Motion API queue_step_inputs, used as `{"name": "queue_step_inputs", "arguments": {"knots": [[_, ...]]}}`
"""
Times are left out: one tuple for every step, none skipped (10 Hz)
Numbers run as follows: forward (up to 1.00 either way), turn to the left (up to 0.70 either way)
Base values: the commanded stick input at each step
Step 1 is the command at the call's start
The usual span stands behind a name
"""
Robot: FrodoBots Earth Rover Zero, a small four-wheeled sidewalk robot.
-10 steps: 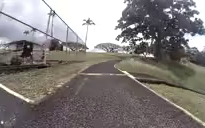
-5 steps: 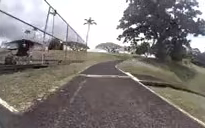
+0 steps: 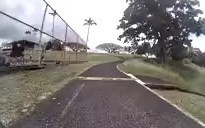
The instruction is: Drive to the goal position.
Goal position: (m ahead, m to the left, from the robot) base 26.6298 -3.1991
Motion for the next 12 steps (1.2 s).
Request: {"name": "queue_step_inputs", "arguments": {"knots": [[0.70,0.01],[0.70,0.01],[0.70,0.01],[0.70,0.01],[0.70,0.01],[0.70,0.01],[0.70,0.01],[0.70,0.01],[0.70,0.01],[0.70,-0.01],[0.70,-0.01],[0.70,-0.01]]}}
